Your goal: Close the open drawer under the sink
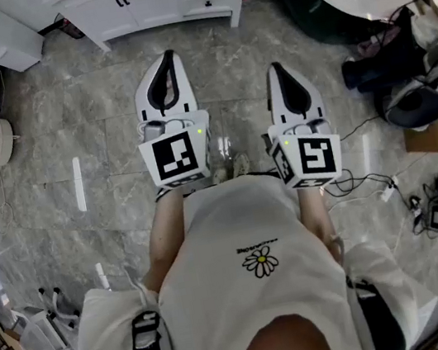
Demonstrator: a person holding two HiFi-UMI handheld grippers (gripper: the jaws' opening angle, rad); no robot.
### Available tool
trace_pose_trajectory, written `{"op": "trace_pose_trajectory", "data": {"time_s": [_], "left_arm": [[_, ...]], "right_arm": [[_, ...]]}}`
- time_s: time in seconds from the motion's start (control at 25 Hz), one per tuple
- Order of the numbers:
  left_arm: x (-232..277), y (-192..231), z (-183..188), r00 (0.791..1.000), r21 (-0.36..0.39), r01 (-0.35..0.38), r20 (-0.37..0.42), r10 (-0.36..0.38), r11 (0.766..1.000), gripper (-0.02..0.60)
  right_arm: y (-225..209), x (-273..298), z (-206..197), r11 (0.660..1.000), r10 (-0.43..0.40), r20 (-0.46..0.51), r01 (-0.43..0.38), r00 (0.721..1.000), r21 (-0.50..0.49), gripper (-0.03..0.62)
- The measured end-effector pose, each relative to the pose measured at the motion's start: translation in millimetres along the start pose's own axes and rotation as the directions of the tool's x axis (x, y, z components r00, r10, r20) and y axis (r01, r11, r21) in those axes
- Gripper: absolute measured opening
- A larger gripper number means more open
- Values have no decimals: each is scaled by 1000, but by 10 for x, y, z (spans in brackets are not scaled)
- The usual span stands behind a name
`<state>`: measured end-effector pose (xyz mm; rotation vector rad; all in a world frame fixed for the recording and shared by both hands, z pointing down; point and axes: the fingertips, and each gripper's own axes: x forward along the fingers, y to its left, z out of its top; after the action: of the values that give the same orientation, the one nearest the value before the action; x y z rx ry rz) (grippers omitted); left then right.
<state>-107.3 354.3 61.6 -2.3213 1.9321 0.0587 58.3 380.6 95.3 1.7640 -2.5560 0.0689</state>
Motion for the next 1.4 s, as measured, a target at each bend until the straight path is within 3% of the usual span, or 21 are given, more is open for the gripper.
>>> {"op": "trace_pose_trajectory", "data": {"time_s": [0.4, 0.68, 0.84, 1.12, 1.4], "left_arm": [[65, -78, -51, 1000, 2, 6, -13, -6, 1000, 20], [182, -136, -97, 1000, 8, 1, -3, 0, 1000, 20], [275, -200, -160, 1000, 17, -19, -25, 19, 1000, 20], [369, -315, -177, 999, 24, -40, 25, 40, 999, 20], [569, -390, -11, 994, 28, -47, 96, 44, 999, 20]], "right_arm": [[-39, 52, -48, 999, 40, 12, -40, 999, -14, 29], [-126, 63, 5, 993, 99, 68, -103, 993, 57, 29], [-274, 96, -100, 992, 109, 50, -112, 993, 49, 29], [-483, 95, -216, 988, 124, 47, -127, 991, 82, 29], [-524, 152, -123, 990, 141, 56, -139, 988, -36, 29]]}}
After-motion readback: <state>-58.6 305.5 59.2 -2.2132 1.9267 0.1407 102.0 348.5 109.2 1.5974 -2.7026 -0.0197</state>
